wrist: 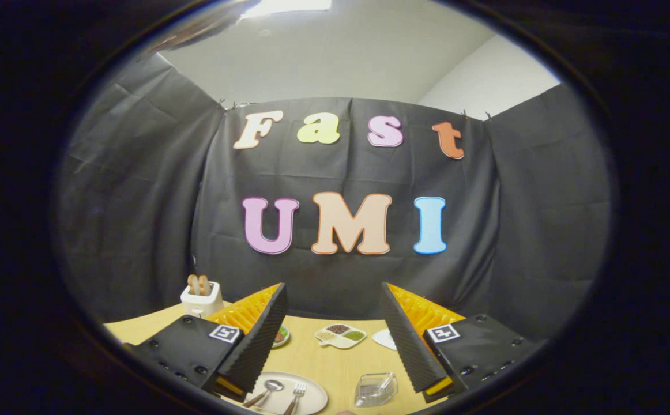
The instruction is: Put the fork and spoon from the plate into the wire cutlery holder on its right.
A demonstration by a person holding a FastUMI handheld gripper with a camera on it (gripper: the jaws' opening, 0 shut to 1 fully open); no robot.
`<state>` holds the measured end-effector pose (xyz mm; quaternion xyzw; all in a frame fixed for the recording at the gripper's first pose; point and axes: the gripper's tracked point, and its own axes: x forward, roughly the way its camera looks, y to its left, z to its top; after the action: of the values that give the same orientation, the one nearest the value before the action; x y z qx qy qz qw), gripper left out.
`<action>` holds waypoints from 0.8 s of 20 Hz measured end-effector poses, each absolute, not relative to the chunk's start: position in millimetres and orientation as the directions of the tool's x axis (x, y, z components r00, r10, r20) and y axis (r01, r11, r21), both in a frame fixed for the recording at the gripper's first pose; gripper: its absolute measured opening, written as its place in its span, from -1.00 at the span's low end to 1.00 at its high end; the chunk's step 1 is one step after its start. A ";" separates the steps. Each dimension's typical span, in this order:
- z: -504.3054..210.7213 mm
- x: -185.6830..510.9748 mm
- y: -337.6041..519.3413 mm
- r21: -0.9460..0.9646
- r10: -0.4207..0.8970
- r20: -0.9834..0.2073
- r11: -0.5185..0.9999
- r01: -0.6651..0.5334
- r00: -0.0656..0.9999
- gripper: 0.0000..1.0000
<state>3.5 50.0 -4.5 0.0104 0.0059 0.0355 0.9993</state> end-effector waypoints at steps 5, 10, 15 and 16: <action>-26.5 12.7 61.6 0.009 0.102 -0.077 0.995 -0.101 0.992 1.00; -66.9 18.7 78.0 0.034 0.159 -0.203 0.987 -0.156 0.966 1.00; -110.5 23.4 89.3 0.038 0.194 -0.313 0.981 -0.191 0.930 1.00; -119.0 23.5 91.4 0.026 0.198 -0.333 0.979 -0.201 0.922 1.00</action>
<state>23.5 91.4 -119.0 -0.0045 0.1694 0.1017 0.9803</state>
